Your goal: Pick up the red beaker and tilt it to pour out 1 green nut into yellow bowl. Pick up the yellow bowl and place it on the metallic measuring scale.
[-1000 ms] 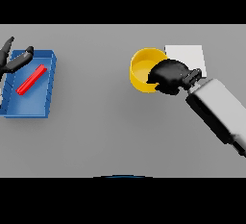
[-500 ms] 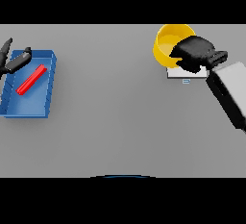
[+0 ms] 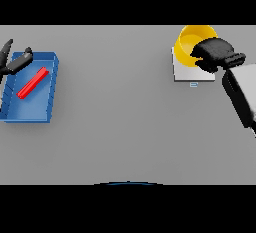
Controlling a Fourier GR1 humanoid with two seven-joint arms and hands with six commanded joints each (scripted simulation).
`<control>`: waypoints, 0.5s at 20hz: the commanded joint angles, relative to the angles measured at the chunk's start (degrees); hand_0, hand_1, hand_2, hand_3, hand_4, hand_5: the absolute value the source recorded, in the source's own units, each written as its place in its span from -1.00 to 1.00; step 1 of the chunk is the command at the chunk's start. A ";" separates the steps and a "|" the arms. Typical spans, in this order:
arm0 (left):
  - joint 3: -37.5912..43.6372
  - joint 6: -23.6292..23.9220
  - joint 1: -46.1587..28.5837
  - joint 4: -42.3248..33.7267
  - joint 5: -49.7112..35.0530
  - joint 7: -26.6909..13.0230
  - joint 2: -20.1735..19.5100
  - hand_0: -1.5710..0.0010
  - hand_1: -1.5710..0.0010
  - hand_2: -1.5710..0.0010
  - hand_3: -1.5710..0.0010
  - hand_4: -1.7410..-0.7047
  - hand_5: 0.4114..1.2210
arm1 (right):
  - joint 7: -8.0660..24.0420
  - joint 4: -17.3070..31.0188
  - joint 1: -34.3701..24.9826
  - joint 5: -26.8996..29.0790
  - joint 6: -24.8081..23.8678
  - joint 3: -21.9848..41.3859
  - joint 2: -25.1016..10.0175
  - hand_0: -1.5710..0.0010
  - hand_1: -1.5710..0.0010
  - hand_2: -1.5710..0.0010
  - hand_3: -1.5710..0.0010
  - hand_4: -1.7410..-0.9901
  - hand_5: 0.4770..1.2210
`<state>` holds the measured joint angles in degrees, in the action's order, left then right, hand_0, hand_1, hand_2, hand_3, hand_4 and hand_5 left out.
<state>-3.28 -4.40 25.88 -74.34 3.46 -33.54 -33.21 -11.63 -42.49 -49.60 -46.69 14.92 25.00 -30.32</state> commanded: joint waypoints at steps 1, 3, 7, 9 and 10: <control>-0.30 0.17 -0.69 -0.24 0.38 0.73 0.01 1.00 1.00 1.00 1.00 0.70 -0.04 | -0.84 1.00 0.03 0.18 -0.37 -0.11 0.14 -1.00 -1.00 -0.80 -0.68 -1.00 1.00; -0.04 0.31 -0.91 -0.08 0.29 0.95 -0.03 1.00 1.00 1.00 1.00 0.70 -0.02 | -0.74 3.25 -0.12 0.34 -0.63 -0.27 0.86 -1.00 -1.00 -0.77 -0.73 -1.00 1.00; -0.08 0.12 -0.72 -0.22 0.26 0.56 -0.16 1.00 1.00 1.00 1.00 0.72 -0.04 | -1.09 6.50 -1.01 0.01 -1.80 -0.25 1.57 -1.00 -1.00 -0.76 -0.79 -1.00 1.00; -0.17 0.16 -0.78 0.11 0.34 0.93 0.05 1.00 1.00 1.00 1.00 0.73 -0.07 | -1.51 7.58 -1.48 0.16 -1.08 -0.18 1.76 -1.00 -1.00 -0.76 -0.80 -1.00 1.00; -0.38 0.07 -0.59 -0.18 0.41 0.69 0.09 1.00 1.00 1.00 1.00 0.73 -0.08 | -2.28 8.32 -1.94 0.10 -1.20 -0.19 1.65 -1.00 -1.00 -0.75 -0.84 -1.00 1.00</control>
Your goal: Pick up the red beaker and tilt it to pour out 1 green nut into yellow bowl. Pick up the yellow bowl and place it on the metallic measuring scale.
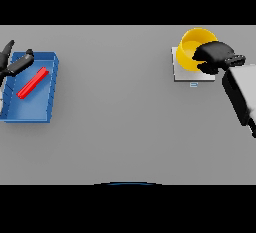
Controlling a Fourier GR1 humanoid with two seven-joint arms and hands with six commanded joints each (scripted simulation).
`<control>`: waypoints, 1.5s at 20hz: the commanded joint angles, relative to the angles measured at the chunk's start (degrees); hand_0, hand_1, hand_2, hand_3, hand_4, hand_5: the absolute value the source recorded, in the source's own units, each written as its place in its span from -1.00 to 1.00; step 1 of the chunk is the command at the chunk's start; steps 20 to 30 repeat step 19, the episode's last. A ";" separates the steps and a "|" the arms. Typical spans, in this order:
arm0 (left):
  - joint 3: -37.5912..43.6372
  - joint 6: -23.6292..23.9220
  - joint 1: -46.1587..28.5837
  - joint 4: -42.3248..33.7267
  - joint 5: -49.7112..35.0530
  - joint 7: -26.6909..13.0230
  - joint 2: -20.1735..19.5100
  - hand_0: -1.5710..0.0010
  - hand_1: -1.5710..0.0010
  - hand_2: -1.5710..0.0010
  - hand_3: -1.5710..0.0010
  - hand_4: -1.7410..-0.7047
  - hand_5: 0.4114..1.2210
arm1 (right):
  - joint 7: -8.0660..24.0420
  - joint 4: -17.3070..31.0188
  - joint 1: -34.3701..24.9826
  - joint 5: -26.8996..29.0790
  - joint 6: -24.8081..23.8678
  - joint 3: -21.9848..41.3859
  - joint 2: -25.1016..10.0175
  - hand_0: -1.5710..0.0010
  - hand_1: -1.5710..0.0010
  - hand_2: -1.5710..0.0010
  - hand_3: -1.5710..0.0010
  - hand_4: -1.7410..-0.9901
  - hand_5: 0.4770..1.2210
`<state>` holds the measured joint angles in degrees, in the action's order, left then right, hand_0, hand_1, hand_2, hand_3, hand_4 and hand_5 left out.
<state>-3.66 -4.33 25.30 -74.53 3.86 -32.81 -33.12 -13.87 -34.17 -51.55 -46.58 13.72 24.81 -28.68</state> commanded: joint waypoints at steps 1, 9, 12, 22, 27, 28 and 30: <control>-0.07 -0.14 -0.04 0.26 0.01 -0.14 0.03 1.00 1.00 1.00 1.00 0.73 -0.09 | 0.66 0.12 0.23 -0.07 -0.29 0.05 0.23 -1.00 -1.00 -0.79 -0.75 -1.00 1.00; 0.56 0.04 -0.44 0.04 -0.86 0.10 0.32 1.00 1.00 1.00 1.00 0.74 -0.13 | 2.94 0.09 0.68 2.71 3.24 -1.91 0.87 0.23 0.29 0.40 0.50 -0.35 0.11; 0.54 -0.43 0.42 1.25 -0.40 0.26 -0.20 1.00 1.00 1.00 1.00 0.75 -0.17 | 2.35 0.30 0.78 2.38 3.25 -1.60 0.41 0.61 0.61 0.69 0.74 -0.25 -0.04; 0.23 -0.07 -0.23 -0.49 -0.24 -0.31 -0.28 1.00 1.00 1.00 1.00 0.75 -0.14 | 3.27 0.20 -0.12 1.59 5.66 -0.62 -0.12 0.92 0.92 0.94 0.94 -0.07 -0.19; 0.23 -0.07 -0.23 -0.49 -0.24 -0.31 -0.28 1.00 1.00 1.00 1.00 0.75 -0.14 | 3.27 0.20 -0.12 1.59 5.66 -0.62 -0.12 0.92 0.92 0.94 0.94 -0.07 -0.19; 0.23 -0.07 -0.23 -0.49 -0.24 -0.31 -0.28 1.00 1.00 1.00 1.00 0.75 -0.14 | 3.27 0.20 -0.12 1.59 5.66 -0.62 -0.12 0.92 0.92 0.94 0.94 -0.07 -0.19; 0.23 -0.07 -0.23 -0.49 -0.24 -0.31 -0.28 1.00 1.00 1.00 1.00 0.75 -0.14 | 3.27 0.20 -0.12 1.59 5.66 -0.62 -0.12 0.92 0.92 0.94 0.94 -0.07 -0.19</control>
